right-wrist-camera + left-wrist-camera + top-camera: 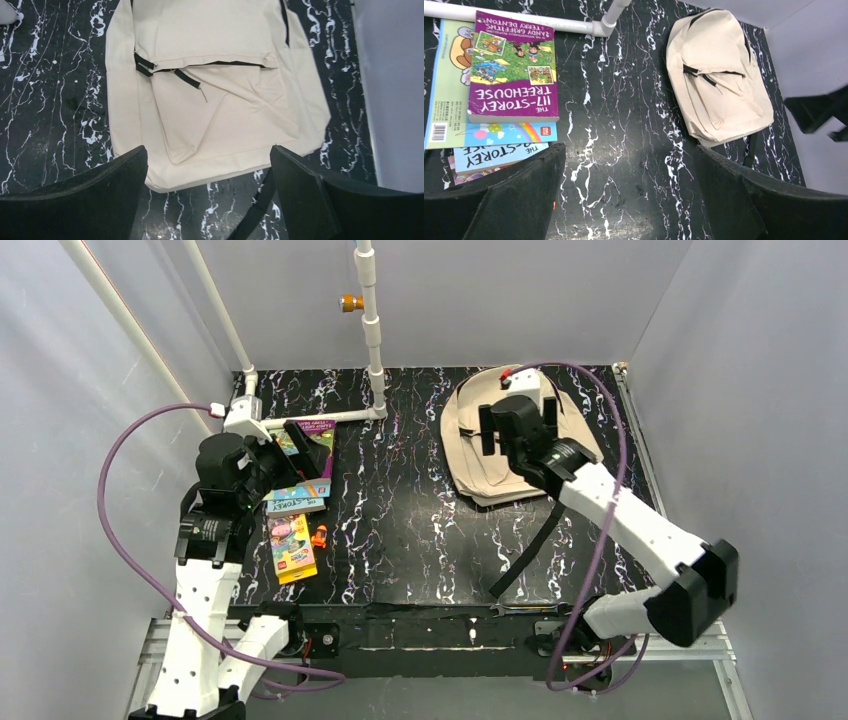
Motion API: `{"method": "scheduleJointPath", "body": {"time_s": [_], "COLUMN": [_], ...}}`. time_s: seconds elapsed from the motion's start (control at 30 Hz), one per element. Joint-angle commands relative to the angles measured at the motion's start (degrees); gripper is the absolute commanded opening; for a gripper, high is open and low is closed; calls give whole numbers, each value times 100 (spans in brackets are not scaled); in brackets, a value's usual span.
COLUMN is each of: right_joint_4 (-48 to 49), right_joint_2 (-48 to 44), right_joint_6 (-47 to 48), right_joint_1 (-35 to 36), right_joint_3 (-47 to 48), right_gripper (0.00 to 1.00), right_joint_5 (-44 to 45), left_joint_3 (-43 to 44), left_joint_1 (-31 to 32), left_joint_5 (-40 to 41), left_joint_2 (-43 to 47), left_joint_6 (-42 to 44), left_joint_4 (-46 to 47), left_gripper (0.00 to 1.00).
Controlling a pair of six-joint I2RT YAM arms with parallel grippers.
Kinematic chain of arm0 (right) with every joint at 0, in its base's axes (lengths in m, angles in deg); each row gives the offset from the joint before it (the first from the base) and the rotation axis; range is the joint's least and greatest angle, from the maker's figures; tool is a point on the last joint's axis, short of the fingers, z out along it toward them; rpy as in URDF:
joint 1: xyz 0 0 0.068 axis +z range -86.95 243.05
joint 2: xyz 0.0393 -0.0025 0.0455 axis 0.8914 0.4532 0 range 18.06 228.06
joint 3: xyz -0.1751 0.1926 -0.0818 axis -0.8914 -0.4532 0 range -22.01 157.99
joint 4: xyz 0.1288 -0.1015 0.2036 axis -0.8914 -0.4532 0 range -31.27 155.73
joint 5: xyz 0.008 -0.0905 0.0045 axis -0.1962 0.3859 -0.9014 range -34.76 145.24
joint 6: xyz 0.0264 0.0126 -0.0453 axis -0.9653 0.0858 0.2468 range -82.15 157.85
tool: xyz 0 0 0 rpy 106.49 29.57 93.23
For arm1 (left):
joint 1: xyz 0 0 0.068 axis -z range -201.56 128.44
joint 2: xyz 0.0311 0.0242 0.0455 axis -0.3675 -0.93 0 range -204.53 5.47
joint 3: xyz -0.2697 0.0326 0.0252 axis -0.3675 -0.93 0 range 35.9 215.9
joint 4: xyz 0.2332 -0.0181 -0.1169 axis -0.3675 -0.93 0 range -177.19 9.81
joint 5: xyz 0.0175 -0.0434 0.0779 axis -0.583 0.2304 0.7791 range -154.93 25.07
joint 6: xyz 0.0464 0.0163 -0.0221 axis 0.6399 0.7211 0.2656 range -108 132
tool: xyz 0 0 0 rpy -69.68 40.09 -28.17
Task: Pack the student bag
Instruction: Adjust the student bag at the center of the board.
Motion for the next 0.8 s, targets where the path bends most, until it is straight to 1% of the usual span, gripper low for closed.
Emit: {"method": "scheduleJointPath", "body": {"time_s": [0.0, 0.07, 0.17, 0.3, 0.43, 0.53, 0.67, 0.77], "right_joint_4": [672, 1210, 1590, 1357, 1955, 2105, 2272, 2705], "right_joint_2": [686, 1052, 1793, 3064, 4137, 4776, 5370, 5545], "right_joint_6": [-348, -728, -1537, -2345, -3032, -3246, -3429, -3391], "right_joint_1": [-181, -593, -1245, -1870, -2199, -2197, -2191, -2155], "right_joint_3": [333, 279, 445, 1494, 2343, 3021, 3624, 3700], "right_gripper": [100, 100, 100, 100, 100, 100, 100, 100], "right_joint_5": [-13, -486, -1116, -1886, -2847, -2861, -2547, -2358], "left_joint_3": [239, 292, 422, 159, -352, -676, -872, -933], "left_joint_1": [-23, -23, -18, -16, -15, -11, -15, -11], "left_joint_5": [-431, -547, -1018, -1871, -2159, -2345, -2564, -2572], "left_joint_2": [-119, -194, -445, -453, -44, 160, 278, 336], "left_joint_6": [152, 101, -75, -389, -651, -696, -637, -586], "left_joint_4": [-308, -513, -945, -1148, -1149, -1169, -1251, -1350], "left_gripper": [99, 100, 99, 99, 99, 99, 99, 99]}}
